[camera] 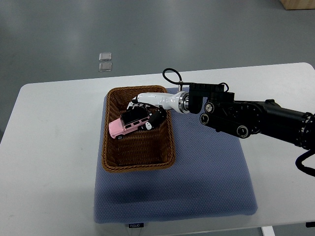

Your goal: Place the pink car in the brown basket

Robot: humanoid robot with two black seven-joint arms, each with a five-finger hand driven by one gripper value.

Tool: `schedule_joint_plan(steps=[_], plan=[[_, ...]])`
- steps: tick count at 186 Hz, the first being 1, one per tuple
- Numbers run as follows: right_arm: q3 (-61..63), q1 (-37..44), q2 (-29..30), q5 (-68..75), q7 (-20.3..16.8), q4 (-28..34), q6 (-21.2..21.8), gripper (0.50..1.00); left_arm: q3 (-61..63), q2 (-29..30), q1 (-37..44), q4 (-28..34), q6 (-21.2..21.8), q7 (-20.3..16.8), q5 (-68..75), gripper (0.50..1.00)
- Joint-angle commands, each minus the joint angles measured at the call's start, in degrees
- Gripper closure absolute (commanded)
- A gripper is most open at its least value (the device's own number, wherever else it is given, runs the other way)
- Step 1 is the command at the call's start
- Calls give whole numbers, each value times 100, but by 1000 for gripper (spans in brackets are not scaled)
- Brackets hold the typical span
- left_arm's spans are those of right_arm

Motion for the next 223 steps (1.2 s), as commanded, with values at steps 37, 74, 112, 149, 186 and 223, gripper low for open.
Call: schedule_joint_plan(steps=[37, 74, 112, 149, 186, 223], plan=[[78, -1, -113, 26, 5, 8, -3, 591, -13, 0, 0, 13, 7, 0, -10, 500], [799, 8, -579, 272, 67, 43, 23, 591, -13, 0, 0, 30, 7, -9, -1, 500], [2565, -818, -1115, 1458, 374, 78, 41, 591, -13, 0, 0, 39, 7, 0, -10, 500], [4675, -2101, -966, 3576, 814, 61, 76, 591, -4, 0, 0, 48, 7, 0, -1, 500], [5263, -2840, -623, 5466, 1086, -317, 340, 591, 13, 0, 0, 48, 7, 0, -1, 500], [5255, -3059, -483, 6046, 1104, -897, 1236, 589, 22, 0, 0, 48, 7, 0, -1, 500]])
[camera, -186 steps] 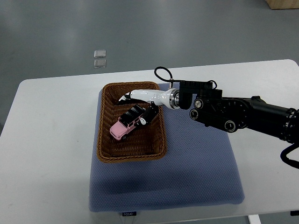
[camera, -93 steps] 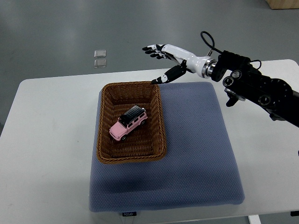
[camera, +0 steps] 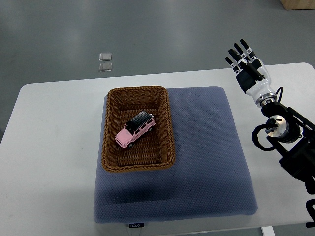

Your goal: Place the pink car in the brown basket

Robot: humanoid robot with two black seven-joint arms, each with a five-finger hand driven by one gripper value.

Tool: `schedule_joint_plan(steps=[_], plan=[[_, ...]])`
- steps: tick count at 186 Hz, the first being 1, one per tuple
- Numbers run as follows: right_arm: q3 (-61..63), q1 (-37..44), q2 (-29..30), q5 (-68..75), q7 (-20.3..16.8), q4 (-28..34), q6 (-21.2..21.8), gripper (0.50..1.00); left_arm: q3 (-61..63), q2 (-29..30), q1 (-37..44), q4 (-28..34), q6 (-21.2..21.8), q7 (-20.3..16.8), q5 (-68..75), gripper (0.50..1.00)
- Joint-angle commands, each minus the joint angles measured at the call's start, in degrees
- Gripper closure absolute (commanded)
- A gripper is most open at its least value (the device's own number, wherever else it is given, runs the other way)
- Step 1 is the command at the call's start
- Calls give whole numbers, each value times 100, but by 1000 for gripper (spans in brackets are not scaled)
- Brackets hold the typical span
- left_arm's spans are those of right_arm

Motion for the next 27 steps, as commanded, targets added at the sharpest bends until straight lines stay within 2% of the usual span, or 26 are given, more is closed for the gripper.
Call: schedule_joint_plan(steps=[1, 12, 27], plan=[[-7, -103, 81, 159, 4, -248, 454, 589, 8, 0, 0, 0, 0, 1, 0, 500], [-7, -103, 98, 168, 4, -336, 621, 589, 8, 0, 0, -18, 0, 1, 0, 500], [1, -103, 98, 176, 4, -389, 630, 589, 8, 0, 0, -18, 0, 1, 0, 500]])
